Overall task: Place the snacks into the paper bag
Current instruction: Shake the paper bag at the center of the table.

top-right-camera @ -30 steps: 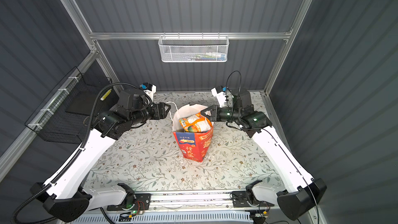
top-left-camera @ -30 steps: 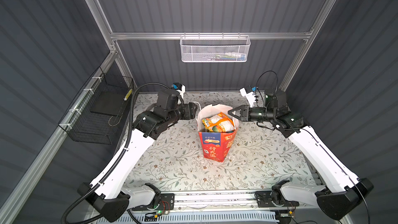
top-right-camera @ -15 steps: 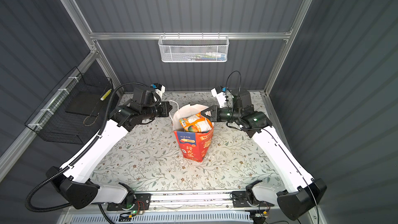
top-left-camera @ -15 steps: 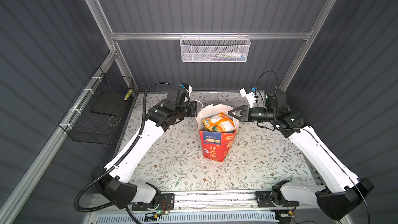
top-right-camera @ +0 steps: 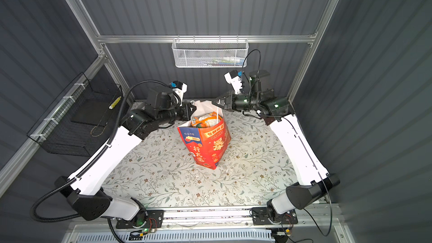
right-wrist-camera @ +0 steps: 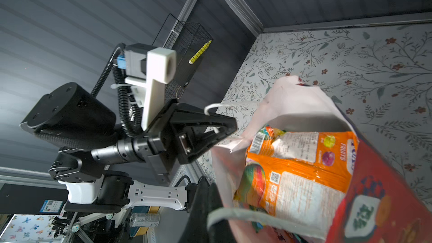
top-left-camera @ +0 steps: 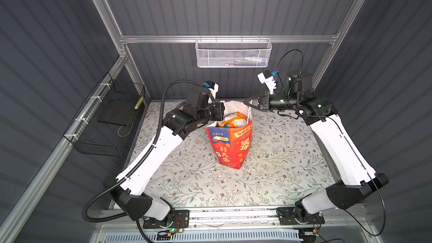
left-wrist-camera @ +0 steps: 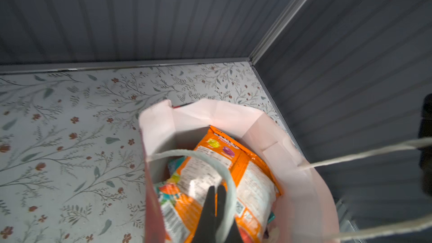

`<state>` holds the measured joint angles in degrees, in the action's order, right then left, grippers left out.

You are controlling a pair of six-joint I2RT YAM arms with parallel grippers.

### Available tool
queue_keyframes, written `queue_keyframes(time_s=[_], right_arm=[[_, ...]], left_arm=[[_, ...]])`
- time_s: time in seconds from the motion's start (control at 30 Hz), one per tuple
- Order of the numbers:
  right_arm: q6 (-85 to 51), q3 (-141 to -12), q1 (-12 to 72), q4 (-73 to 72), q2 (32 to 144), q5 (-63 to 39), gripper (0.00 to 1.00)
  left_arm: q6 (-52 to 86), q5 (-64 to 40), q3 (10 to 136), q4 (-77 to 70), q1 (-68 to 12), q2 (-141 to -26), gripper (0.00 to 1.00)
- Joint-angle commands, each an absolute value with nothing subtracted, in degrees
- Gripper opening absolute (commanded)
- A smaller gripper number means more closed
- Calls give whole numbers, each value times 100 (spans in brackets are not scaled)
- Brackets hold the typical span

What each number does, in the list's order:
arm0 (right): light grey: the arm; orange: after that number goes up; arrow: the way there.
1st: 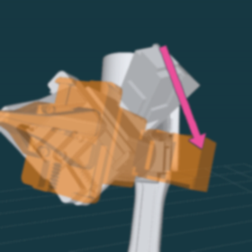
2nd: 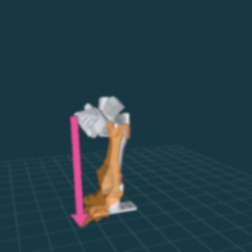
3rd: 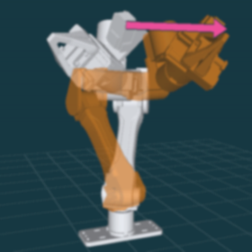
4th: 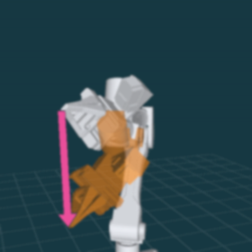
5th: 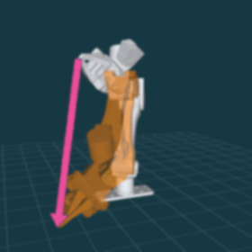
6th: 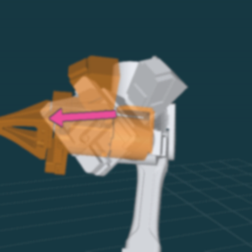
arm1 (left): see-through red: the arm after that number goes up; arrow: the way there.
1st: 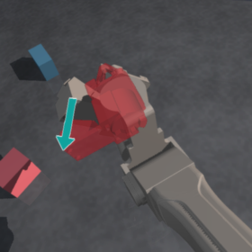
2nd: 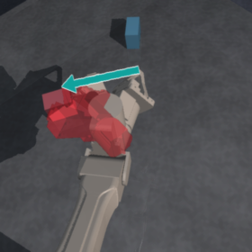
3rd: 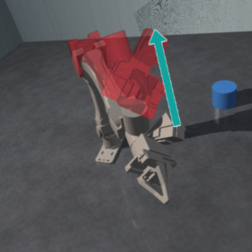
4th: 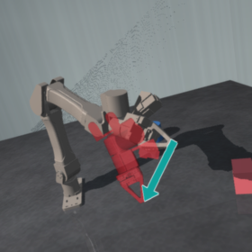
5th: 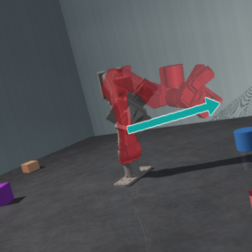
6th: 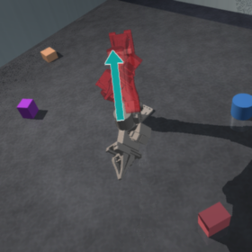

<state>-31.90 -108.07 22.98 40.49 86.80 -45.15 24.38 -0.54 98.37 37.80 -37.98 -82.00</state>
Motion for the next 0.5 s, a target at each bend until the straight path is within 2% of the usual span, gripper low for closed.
queue_keyframes(time_s=[0.0,0.13,0.33,0.47], right_arm=[[-3141,-11110,2159,3525,8725,-4928,0],[-3129,-10788,2122,3369,8707,-4951,0],[-3170,-9327,2091,2833,8457,-4860,0],[-3351,-8540,2086,2425,8324,-4849,0]], left_arm=[[2276,57,10053,3476,-3858,-8030,0],[2345,38,9831,3335,-3858,-7953,0],[2326,140,9082,3230,-3829,-8174,0],[2470,-150,8963,3189,-3788,-8188,0]])
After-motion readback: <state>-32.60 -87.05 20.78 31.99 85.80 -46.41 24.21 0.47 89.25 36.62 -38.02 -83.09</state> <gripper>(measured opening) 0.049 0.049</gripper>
